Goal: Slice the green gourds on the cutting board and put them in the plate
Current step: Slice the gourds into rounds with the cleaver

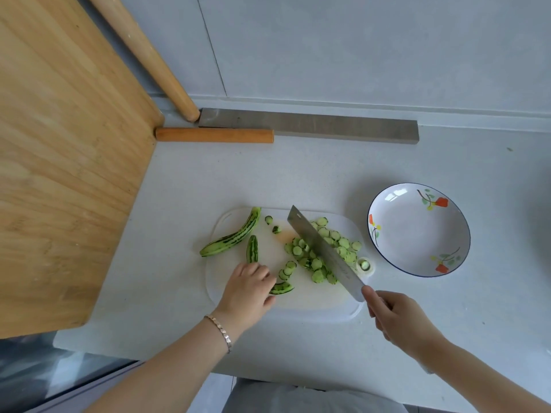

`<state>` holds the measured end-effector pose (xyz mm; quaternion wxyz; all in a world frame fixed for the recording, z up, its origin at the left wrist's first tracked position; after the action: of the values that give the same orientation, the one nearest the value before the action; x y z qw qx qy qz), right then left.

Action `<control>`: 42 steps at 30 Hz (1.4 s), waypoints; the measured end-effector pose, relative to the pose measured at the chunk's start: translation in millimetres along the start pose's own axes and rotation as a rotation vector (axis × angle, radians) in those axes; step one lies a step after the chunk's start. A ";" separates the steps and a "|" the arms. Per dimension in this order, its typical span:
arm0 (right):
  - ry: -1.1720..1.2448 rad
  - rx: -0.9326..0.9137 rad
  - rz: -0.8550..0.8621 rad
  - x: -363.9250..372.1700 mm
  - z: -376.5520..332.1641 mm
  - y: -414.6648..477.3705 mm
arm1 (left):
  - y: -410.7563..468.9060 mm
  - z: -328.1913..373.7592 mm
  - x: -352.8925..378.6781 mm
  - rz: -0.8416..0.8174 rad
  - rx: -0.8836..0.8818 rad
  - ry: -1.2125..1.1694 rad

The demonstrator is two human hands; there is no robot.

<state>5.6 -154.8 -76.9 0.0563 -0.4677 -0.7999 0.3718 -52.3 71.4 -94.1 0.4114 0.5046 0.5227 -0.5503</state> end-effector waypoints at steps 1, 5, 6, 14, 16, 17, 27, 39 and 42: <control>-0.020 0.013 -0.025 5.4 0.6 -2.1 | -2.6 0.1 0.9 -0.007 -0.026 0.011; -0.124 0.063 -0.119 25.1 6.1 -8.3 | -18.7 -4.2 6.6 -0.045 -0.085 0.055; -0.153 0.069 -0.136 29.8 7.8 -9.3 | -24.0 -7.0 8.9 -0.060 -0.100 0.062; -0.169 0.131 -0.137 38.3 23.3 -9.7 | -27.8 -16.6 10.7 -0.038 -0.163 -0.015; -0.109 0.166 -0.108 32.4 24.9 -9.2 | -21.0 -10.8 6.9 -0.010 -0.150 -0.051; -0.062 0.186 -0.099 30.1 25.7 -9.1 | -17.0 -7.3 4.9 0.006 -0.143 -0.062; 0.053 0.213 -0.095 30.1 11.7 -15.1 | 4.3 8.4 1.3 0.041 -0.224 -0.191; -0.270 0.085 -0.138 28.5 -7.9 -13.6 | 2.5 12.2 2.4 0.054 -0.202 -0.179; -0.327 0.074 -0.152 28.8 -12.2 -13.1 | 3.3 12.5 5.0 0.042 -0.176 -0.163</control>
<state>-14.4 -129.2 -67.0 -0.0294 -0.3366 -0.8173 0.4667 -51.4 58.9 -100.2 0.5069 0.4309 0.5230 -0.5328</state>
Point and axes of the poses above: each hand's wrist, its own y-axis towards the middle knuckle, its own x-axis out of the palm, z = x × y, the point moved 8 cm from there along y, towards the middle knuckle, and after that the axes turned 14 degrees about y, right-handed, at the moved point
